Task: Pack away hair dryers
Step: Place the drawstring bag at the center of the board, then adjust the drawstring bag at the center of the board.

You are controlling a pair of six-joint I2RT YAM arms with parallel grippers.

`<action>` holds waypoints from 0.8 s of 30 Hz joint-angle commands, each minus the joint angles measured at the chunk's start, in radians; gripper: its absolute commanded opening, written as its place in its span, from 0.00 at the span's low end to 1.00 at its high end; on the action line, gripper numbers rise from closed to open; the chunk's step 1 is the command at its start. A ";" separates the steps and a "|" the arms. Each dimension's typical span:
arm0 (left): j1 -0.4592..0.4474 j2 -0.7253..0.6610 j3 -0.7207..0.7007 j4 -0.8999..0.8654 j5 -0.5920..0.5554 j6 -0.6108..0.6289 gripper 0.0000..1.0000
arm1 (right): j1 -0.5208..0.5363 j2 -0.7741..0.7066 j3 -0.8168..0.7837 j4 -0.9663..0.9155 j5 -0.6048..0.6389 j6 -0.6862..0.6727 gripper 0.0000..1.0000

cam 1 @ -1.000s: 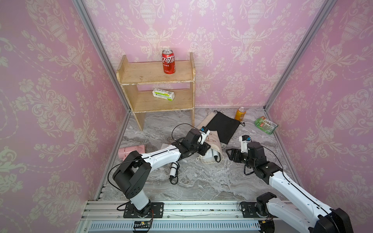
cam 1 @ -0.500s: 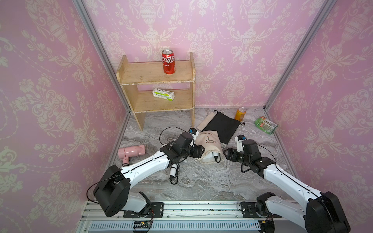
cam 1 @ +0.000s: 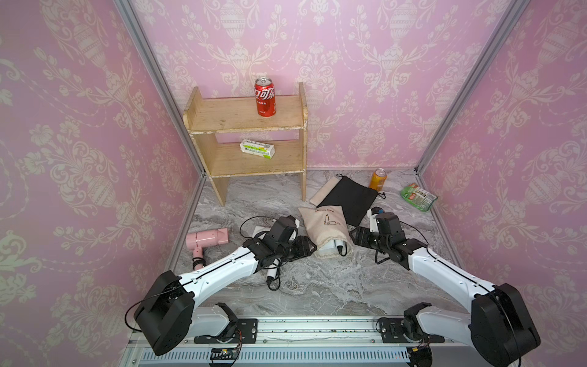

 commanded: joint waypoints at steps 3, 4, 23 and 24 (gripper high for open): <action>0.017 0.027 -0.009 0.076 -0.011 -0.154 0.58 | 0.005 -0.001 0.029 0.010 -0.007 0.010 0.69; 0.021 0.032 -0.003 0.071 -0.036 -0.174 0.59 | 0.005 -0.002 0.027 0.015 -0.003 0.011 0.68; -0.167 0.065 -0.035 0.019 -0.502 -0.763 0.61 | -0.014 -0.069 0.023 0.042 0.006 0.033 0.68; -0.176 0.067 -0.036 0.008 -0.522 -0.778 0.62 | -0.016 -0.071 0.020 0.045 0.004 0.036 0.67</action>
